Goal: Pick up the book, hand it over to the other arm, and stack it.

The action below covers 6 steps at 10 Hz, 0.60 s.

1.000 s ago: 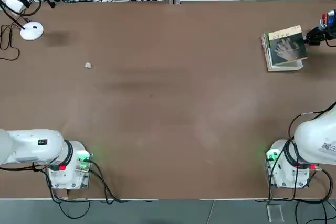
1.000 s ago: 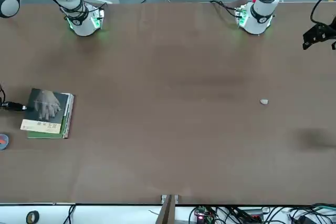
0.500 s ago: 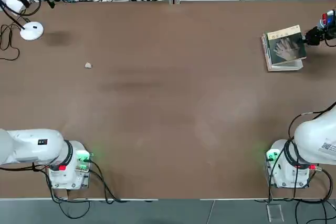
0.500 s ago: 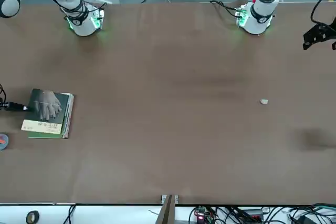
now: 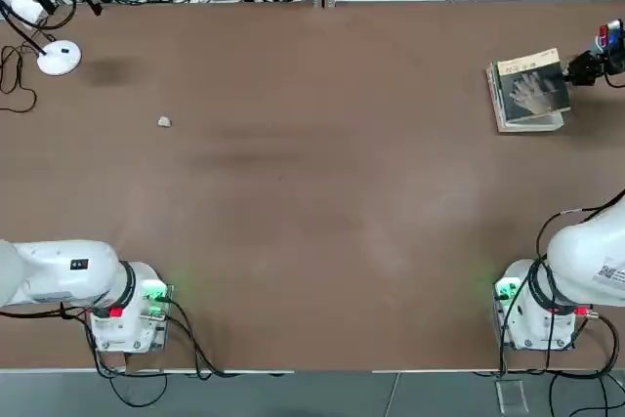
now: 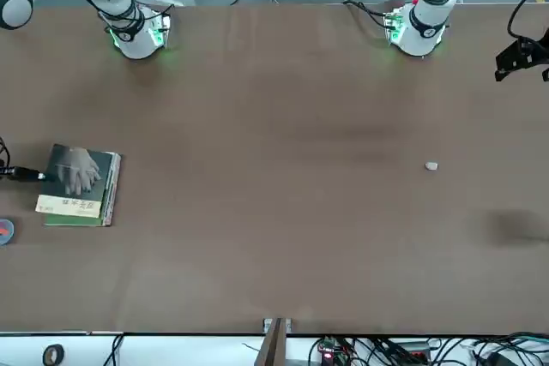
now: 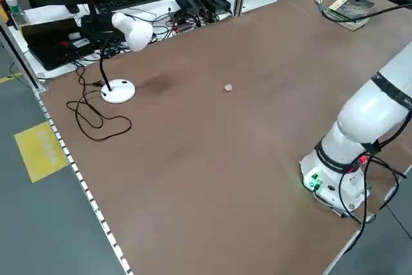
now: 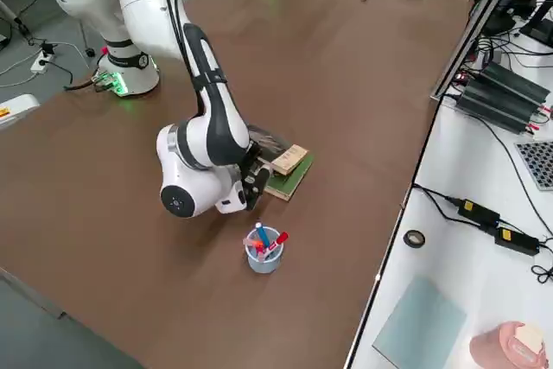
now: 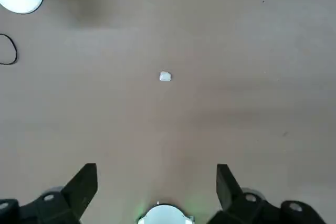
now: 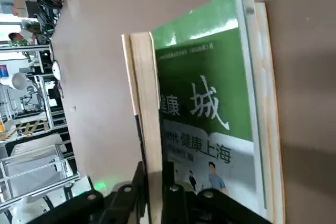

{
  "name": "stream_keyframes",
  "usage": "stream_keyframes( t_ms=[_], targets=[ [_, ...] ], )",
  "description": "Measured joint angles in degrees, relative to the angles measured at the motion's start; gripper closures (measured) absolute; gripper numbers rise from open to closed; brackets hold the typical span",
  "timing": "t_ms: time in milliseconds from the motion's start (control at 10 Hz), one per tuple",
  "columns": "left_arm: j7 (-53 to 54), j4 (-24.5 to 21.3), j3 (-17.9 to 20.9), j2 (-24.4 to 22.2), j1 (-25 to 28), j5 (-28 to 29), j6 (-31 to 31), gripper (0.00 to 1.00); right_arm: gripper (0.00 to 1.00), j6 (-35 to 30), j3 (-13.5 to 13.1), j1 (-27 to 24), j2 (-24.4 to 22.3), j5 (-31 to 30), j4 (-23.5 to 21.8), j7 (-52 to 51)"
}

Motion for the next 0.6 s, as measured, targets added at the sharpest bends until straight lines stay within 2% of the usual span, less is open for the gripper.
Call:
stream_keyframes(
  t_ms=[600],
  targets=[
    [0.0, 0.0, 0.0, 0.0, 0.0, 0.0, 0.0, 0.00, 0.85, 0.1, 1.1, 0.0, 0.0, -1.7, 0.9, 0.0]
  ],
)
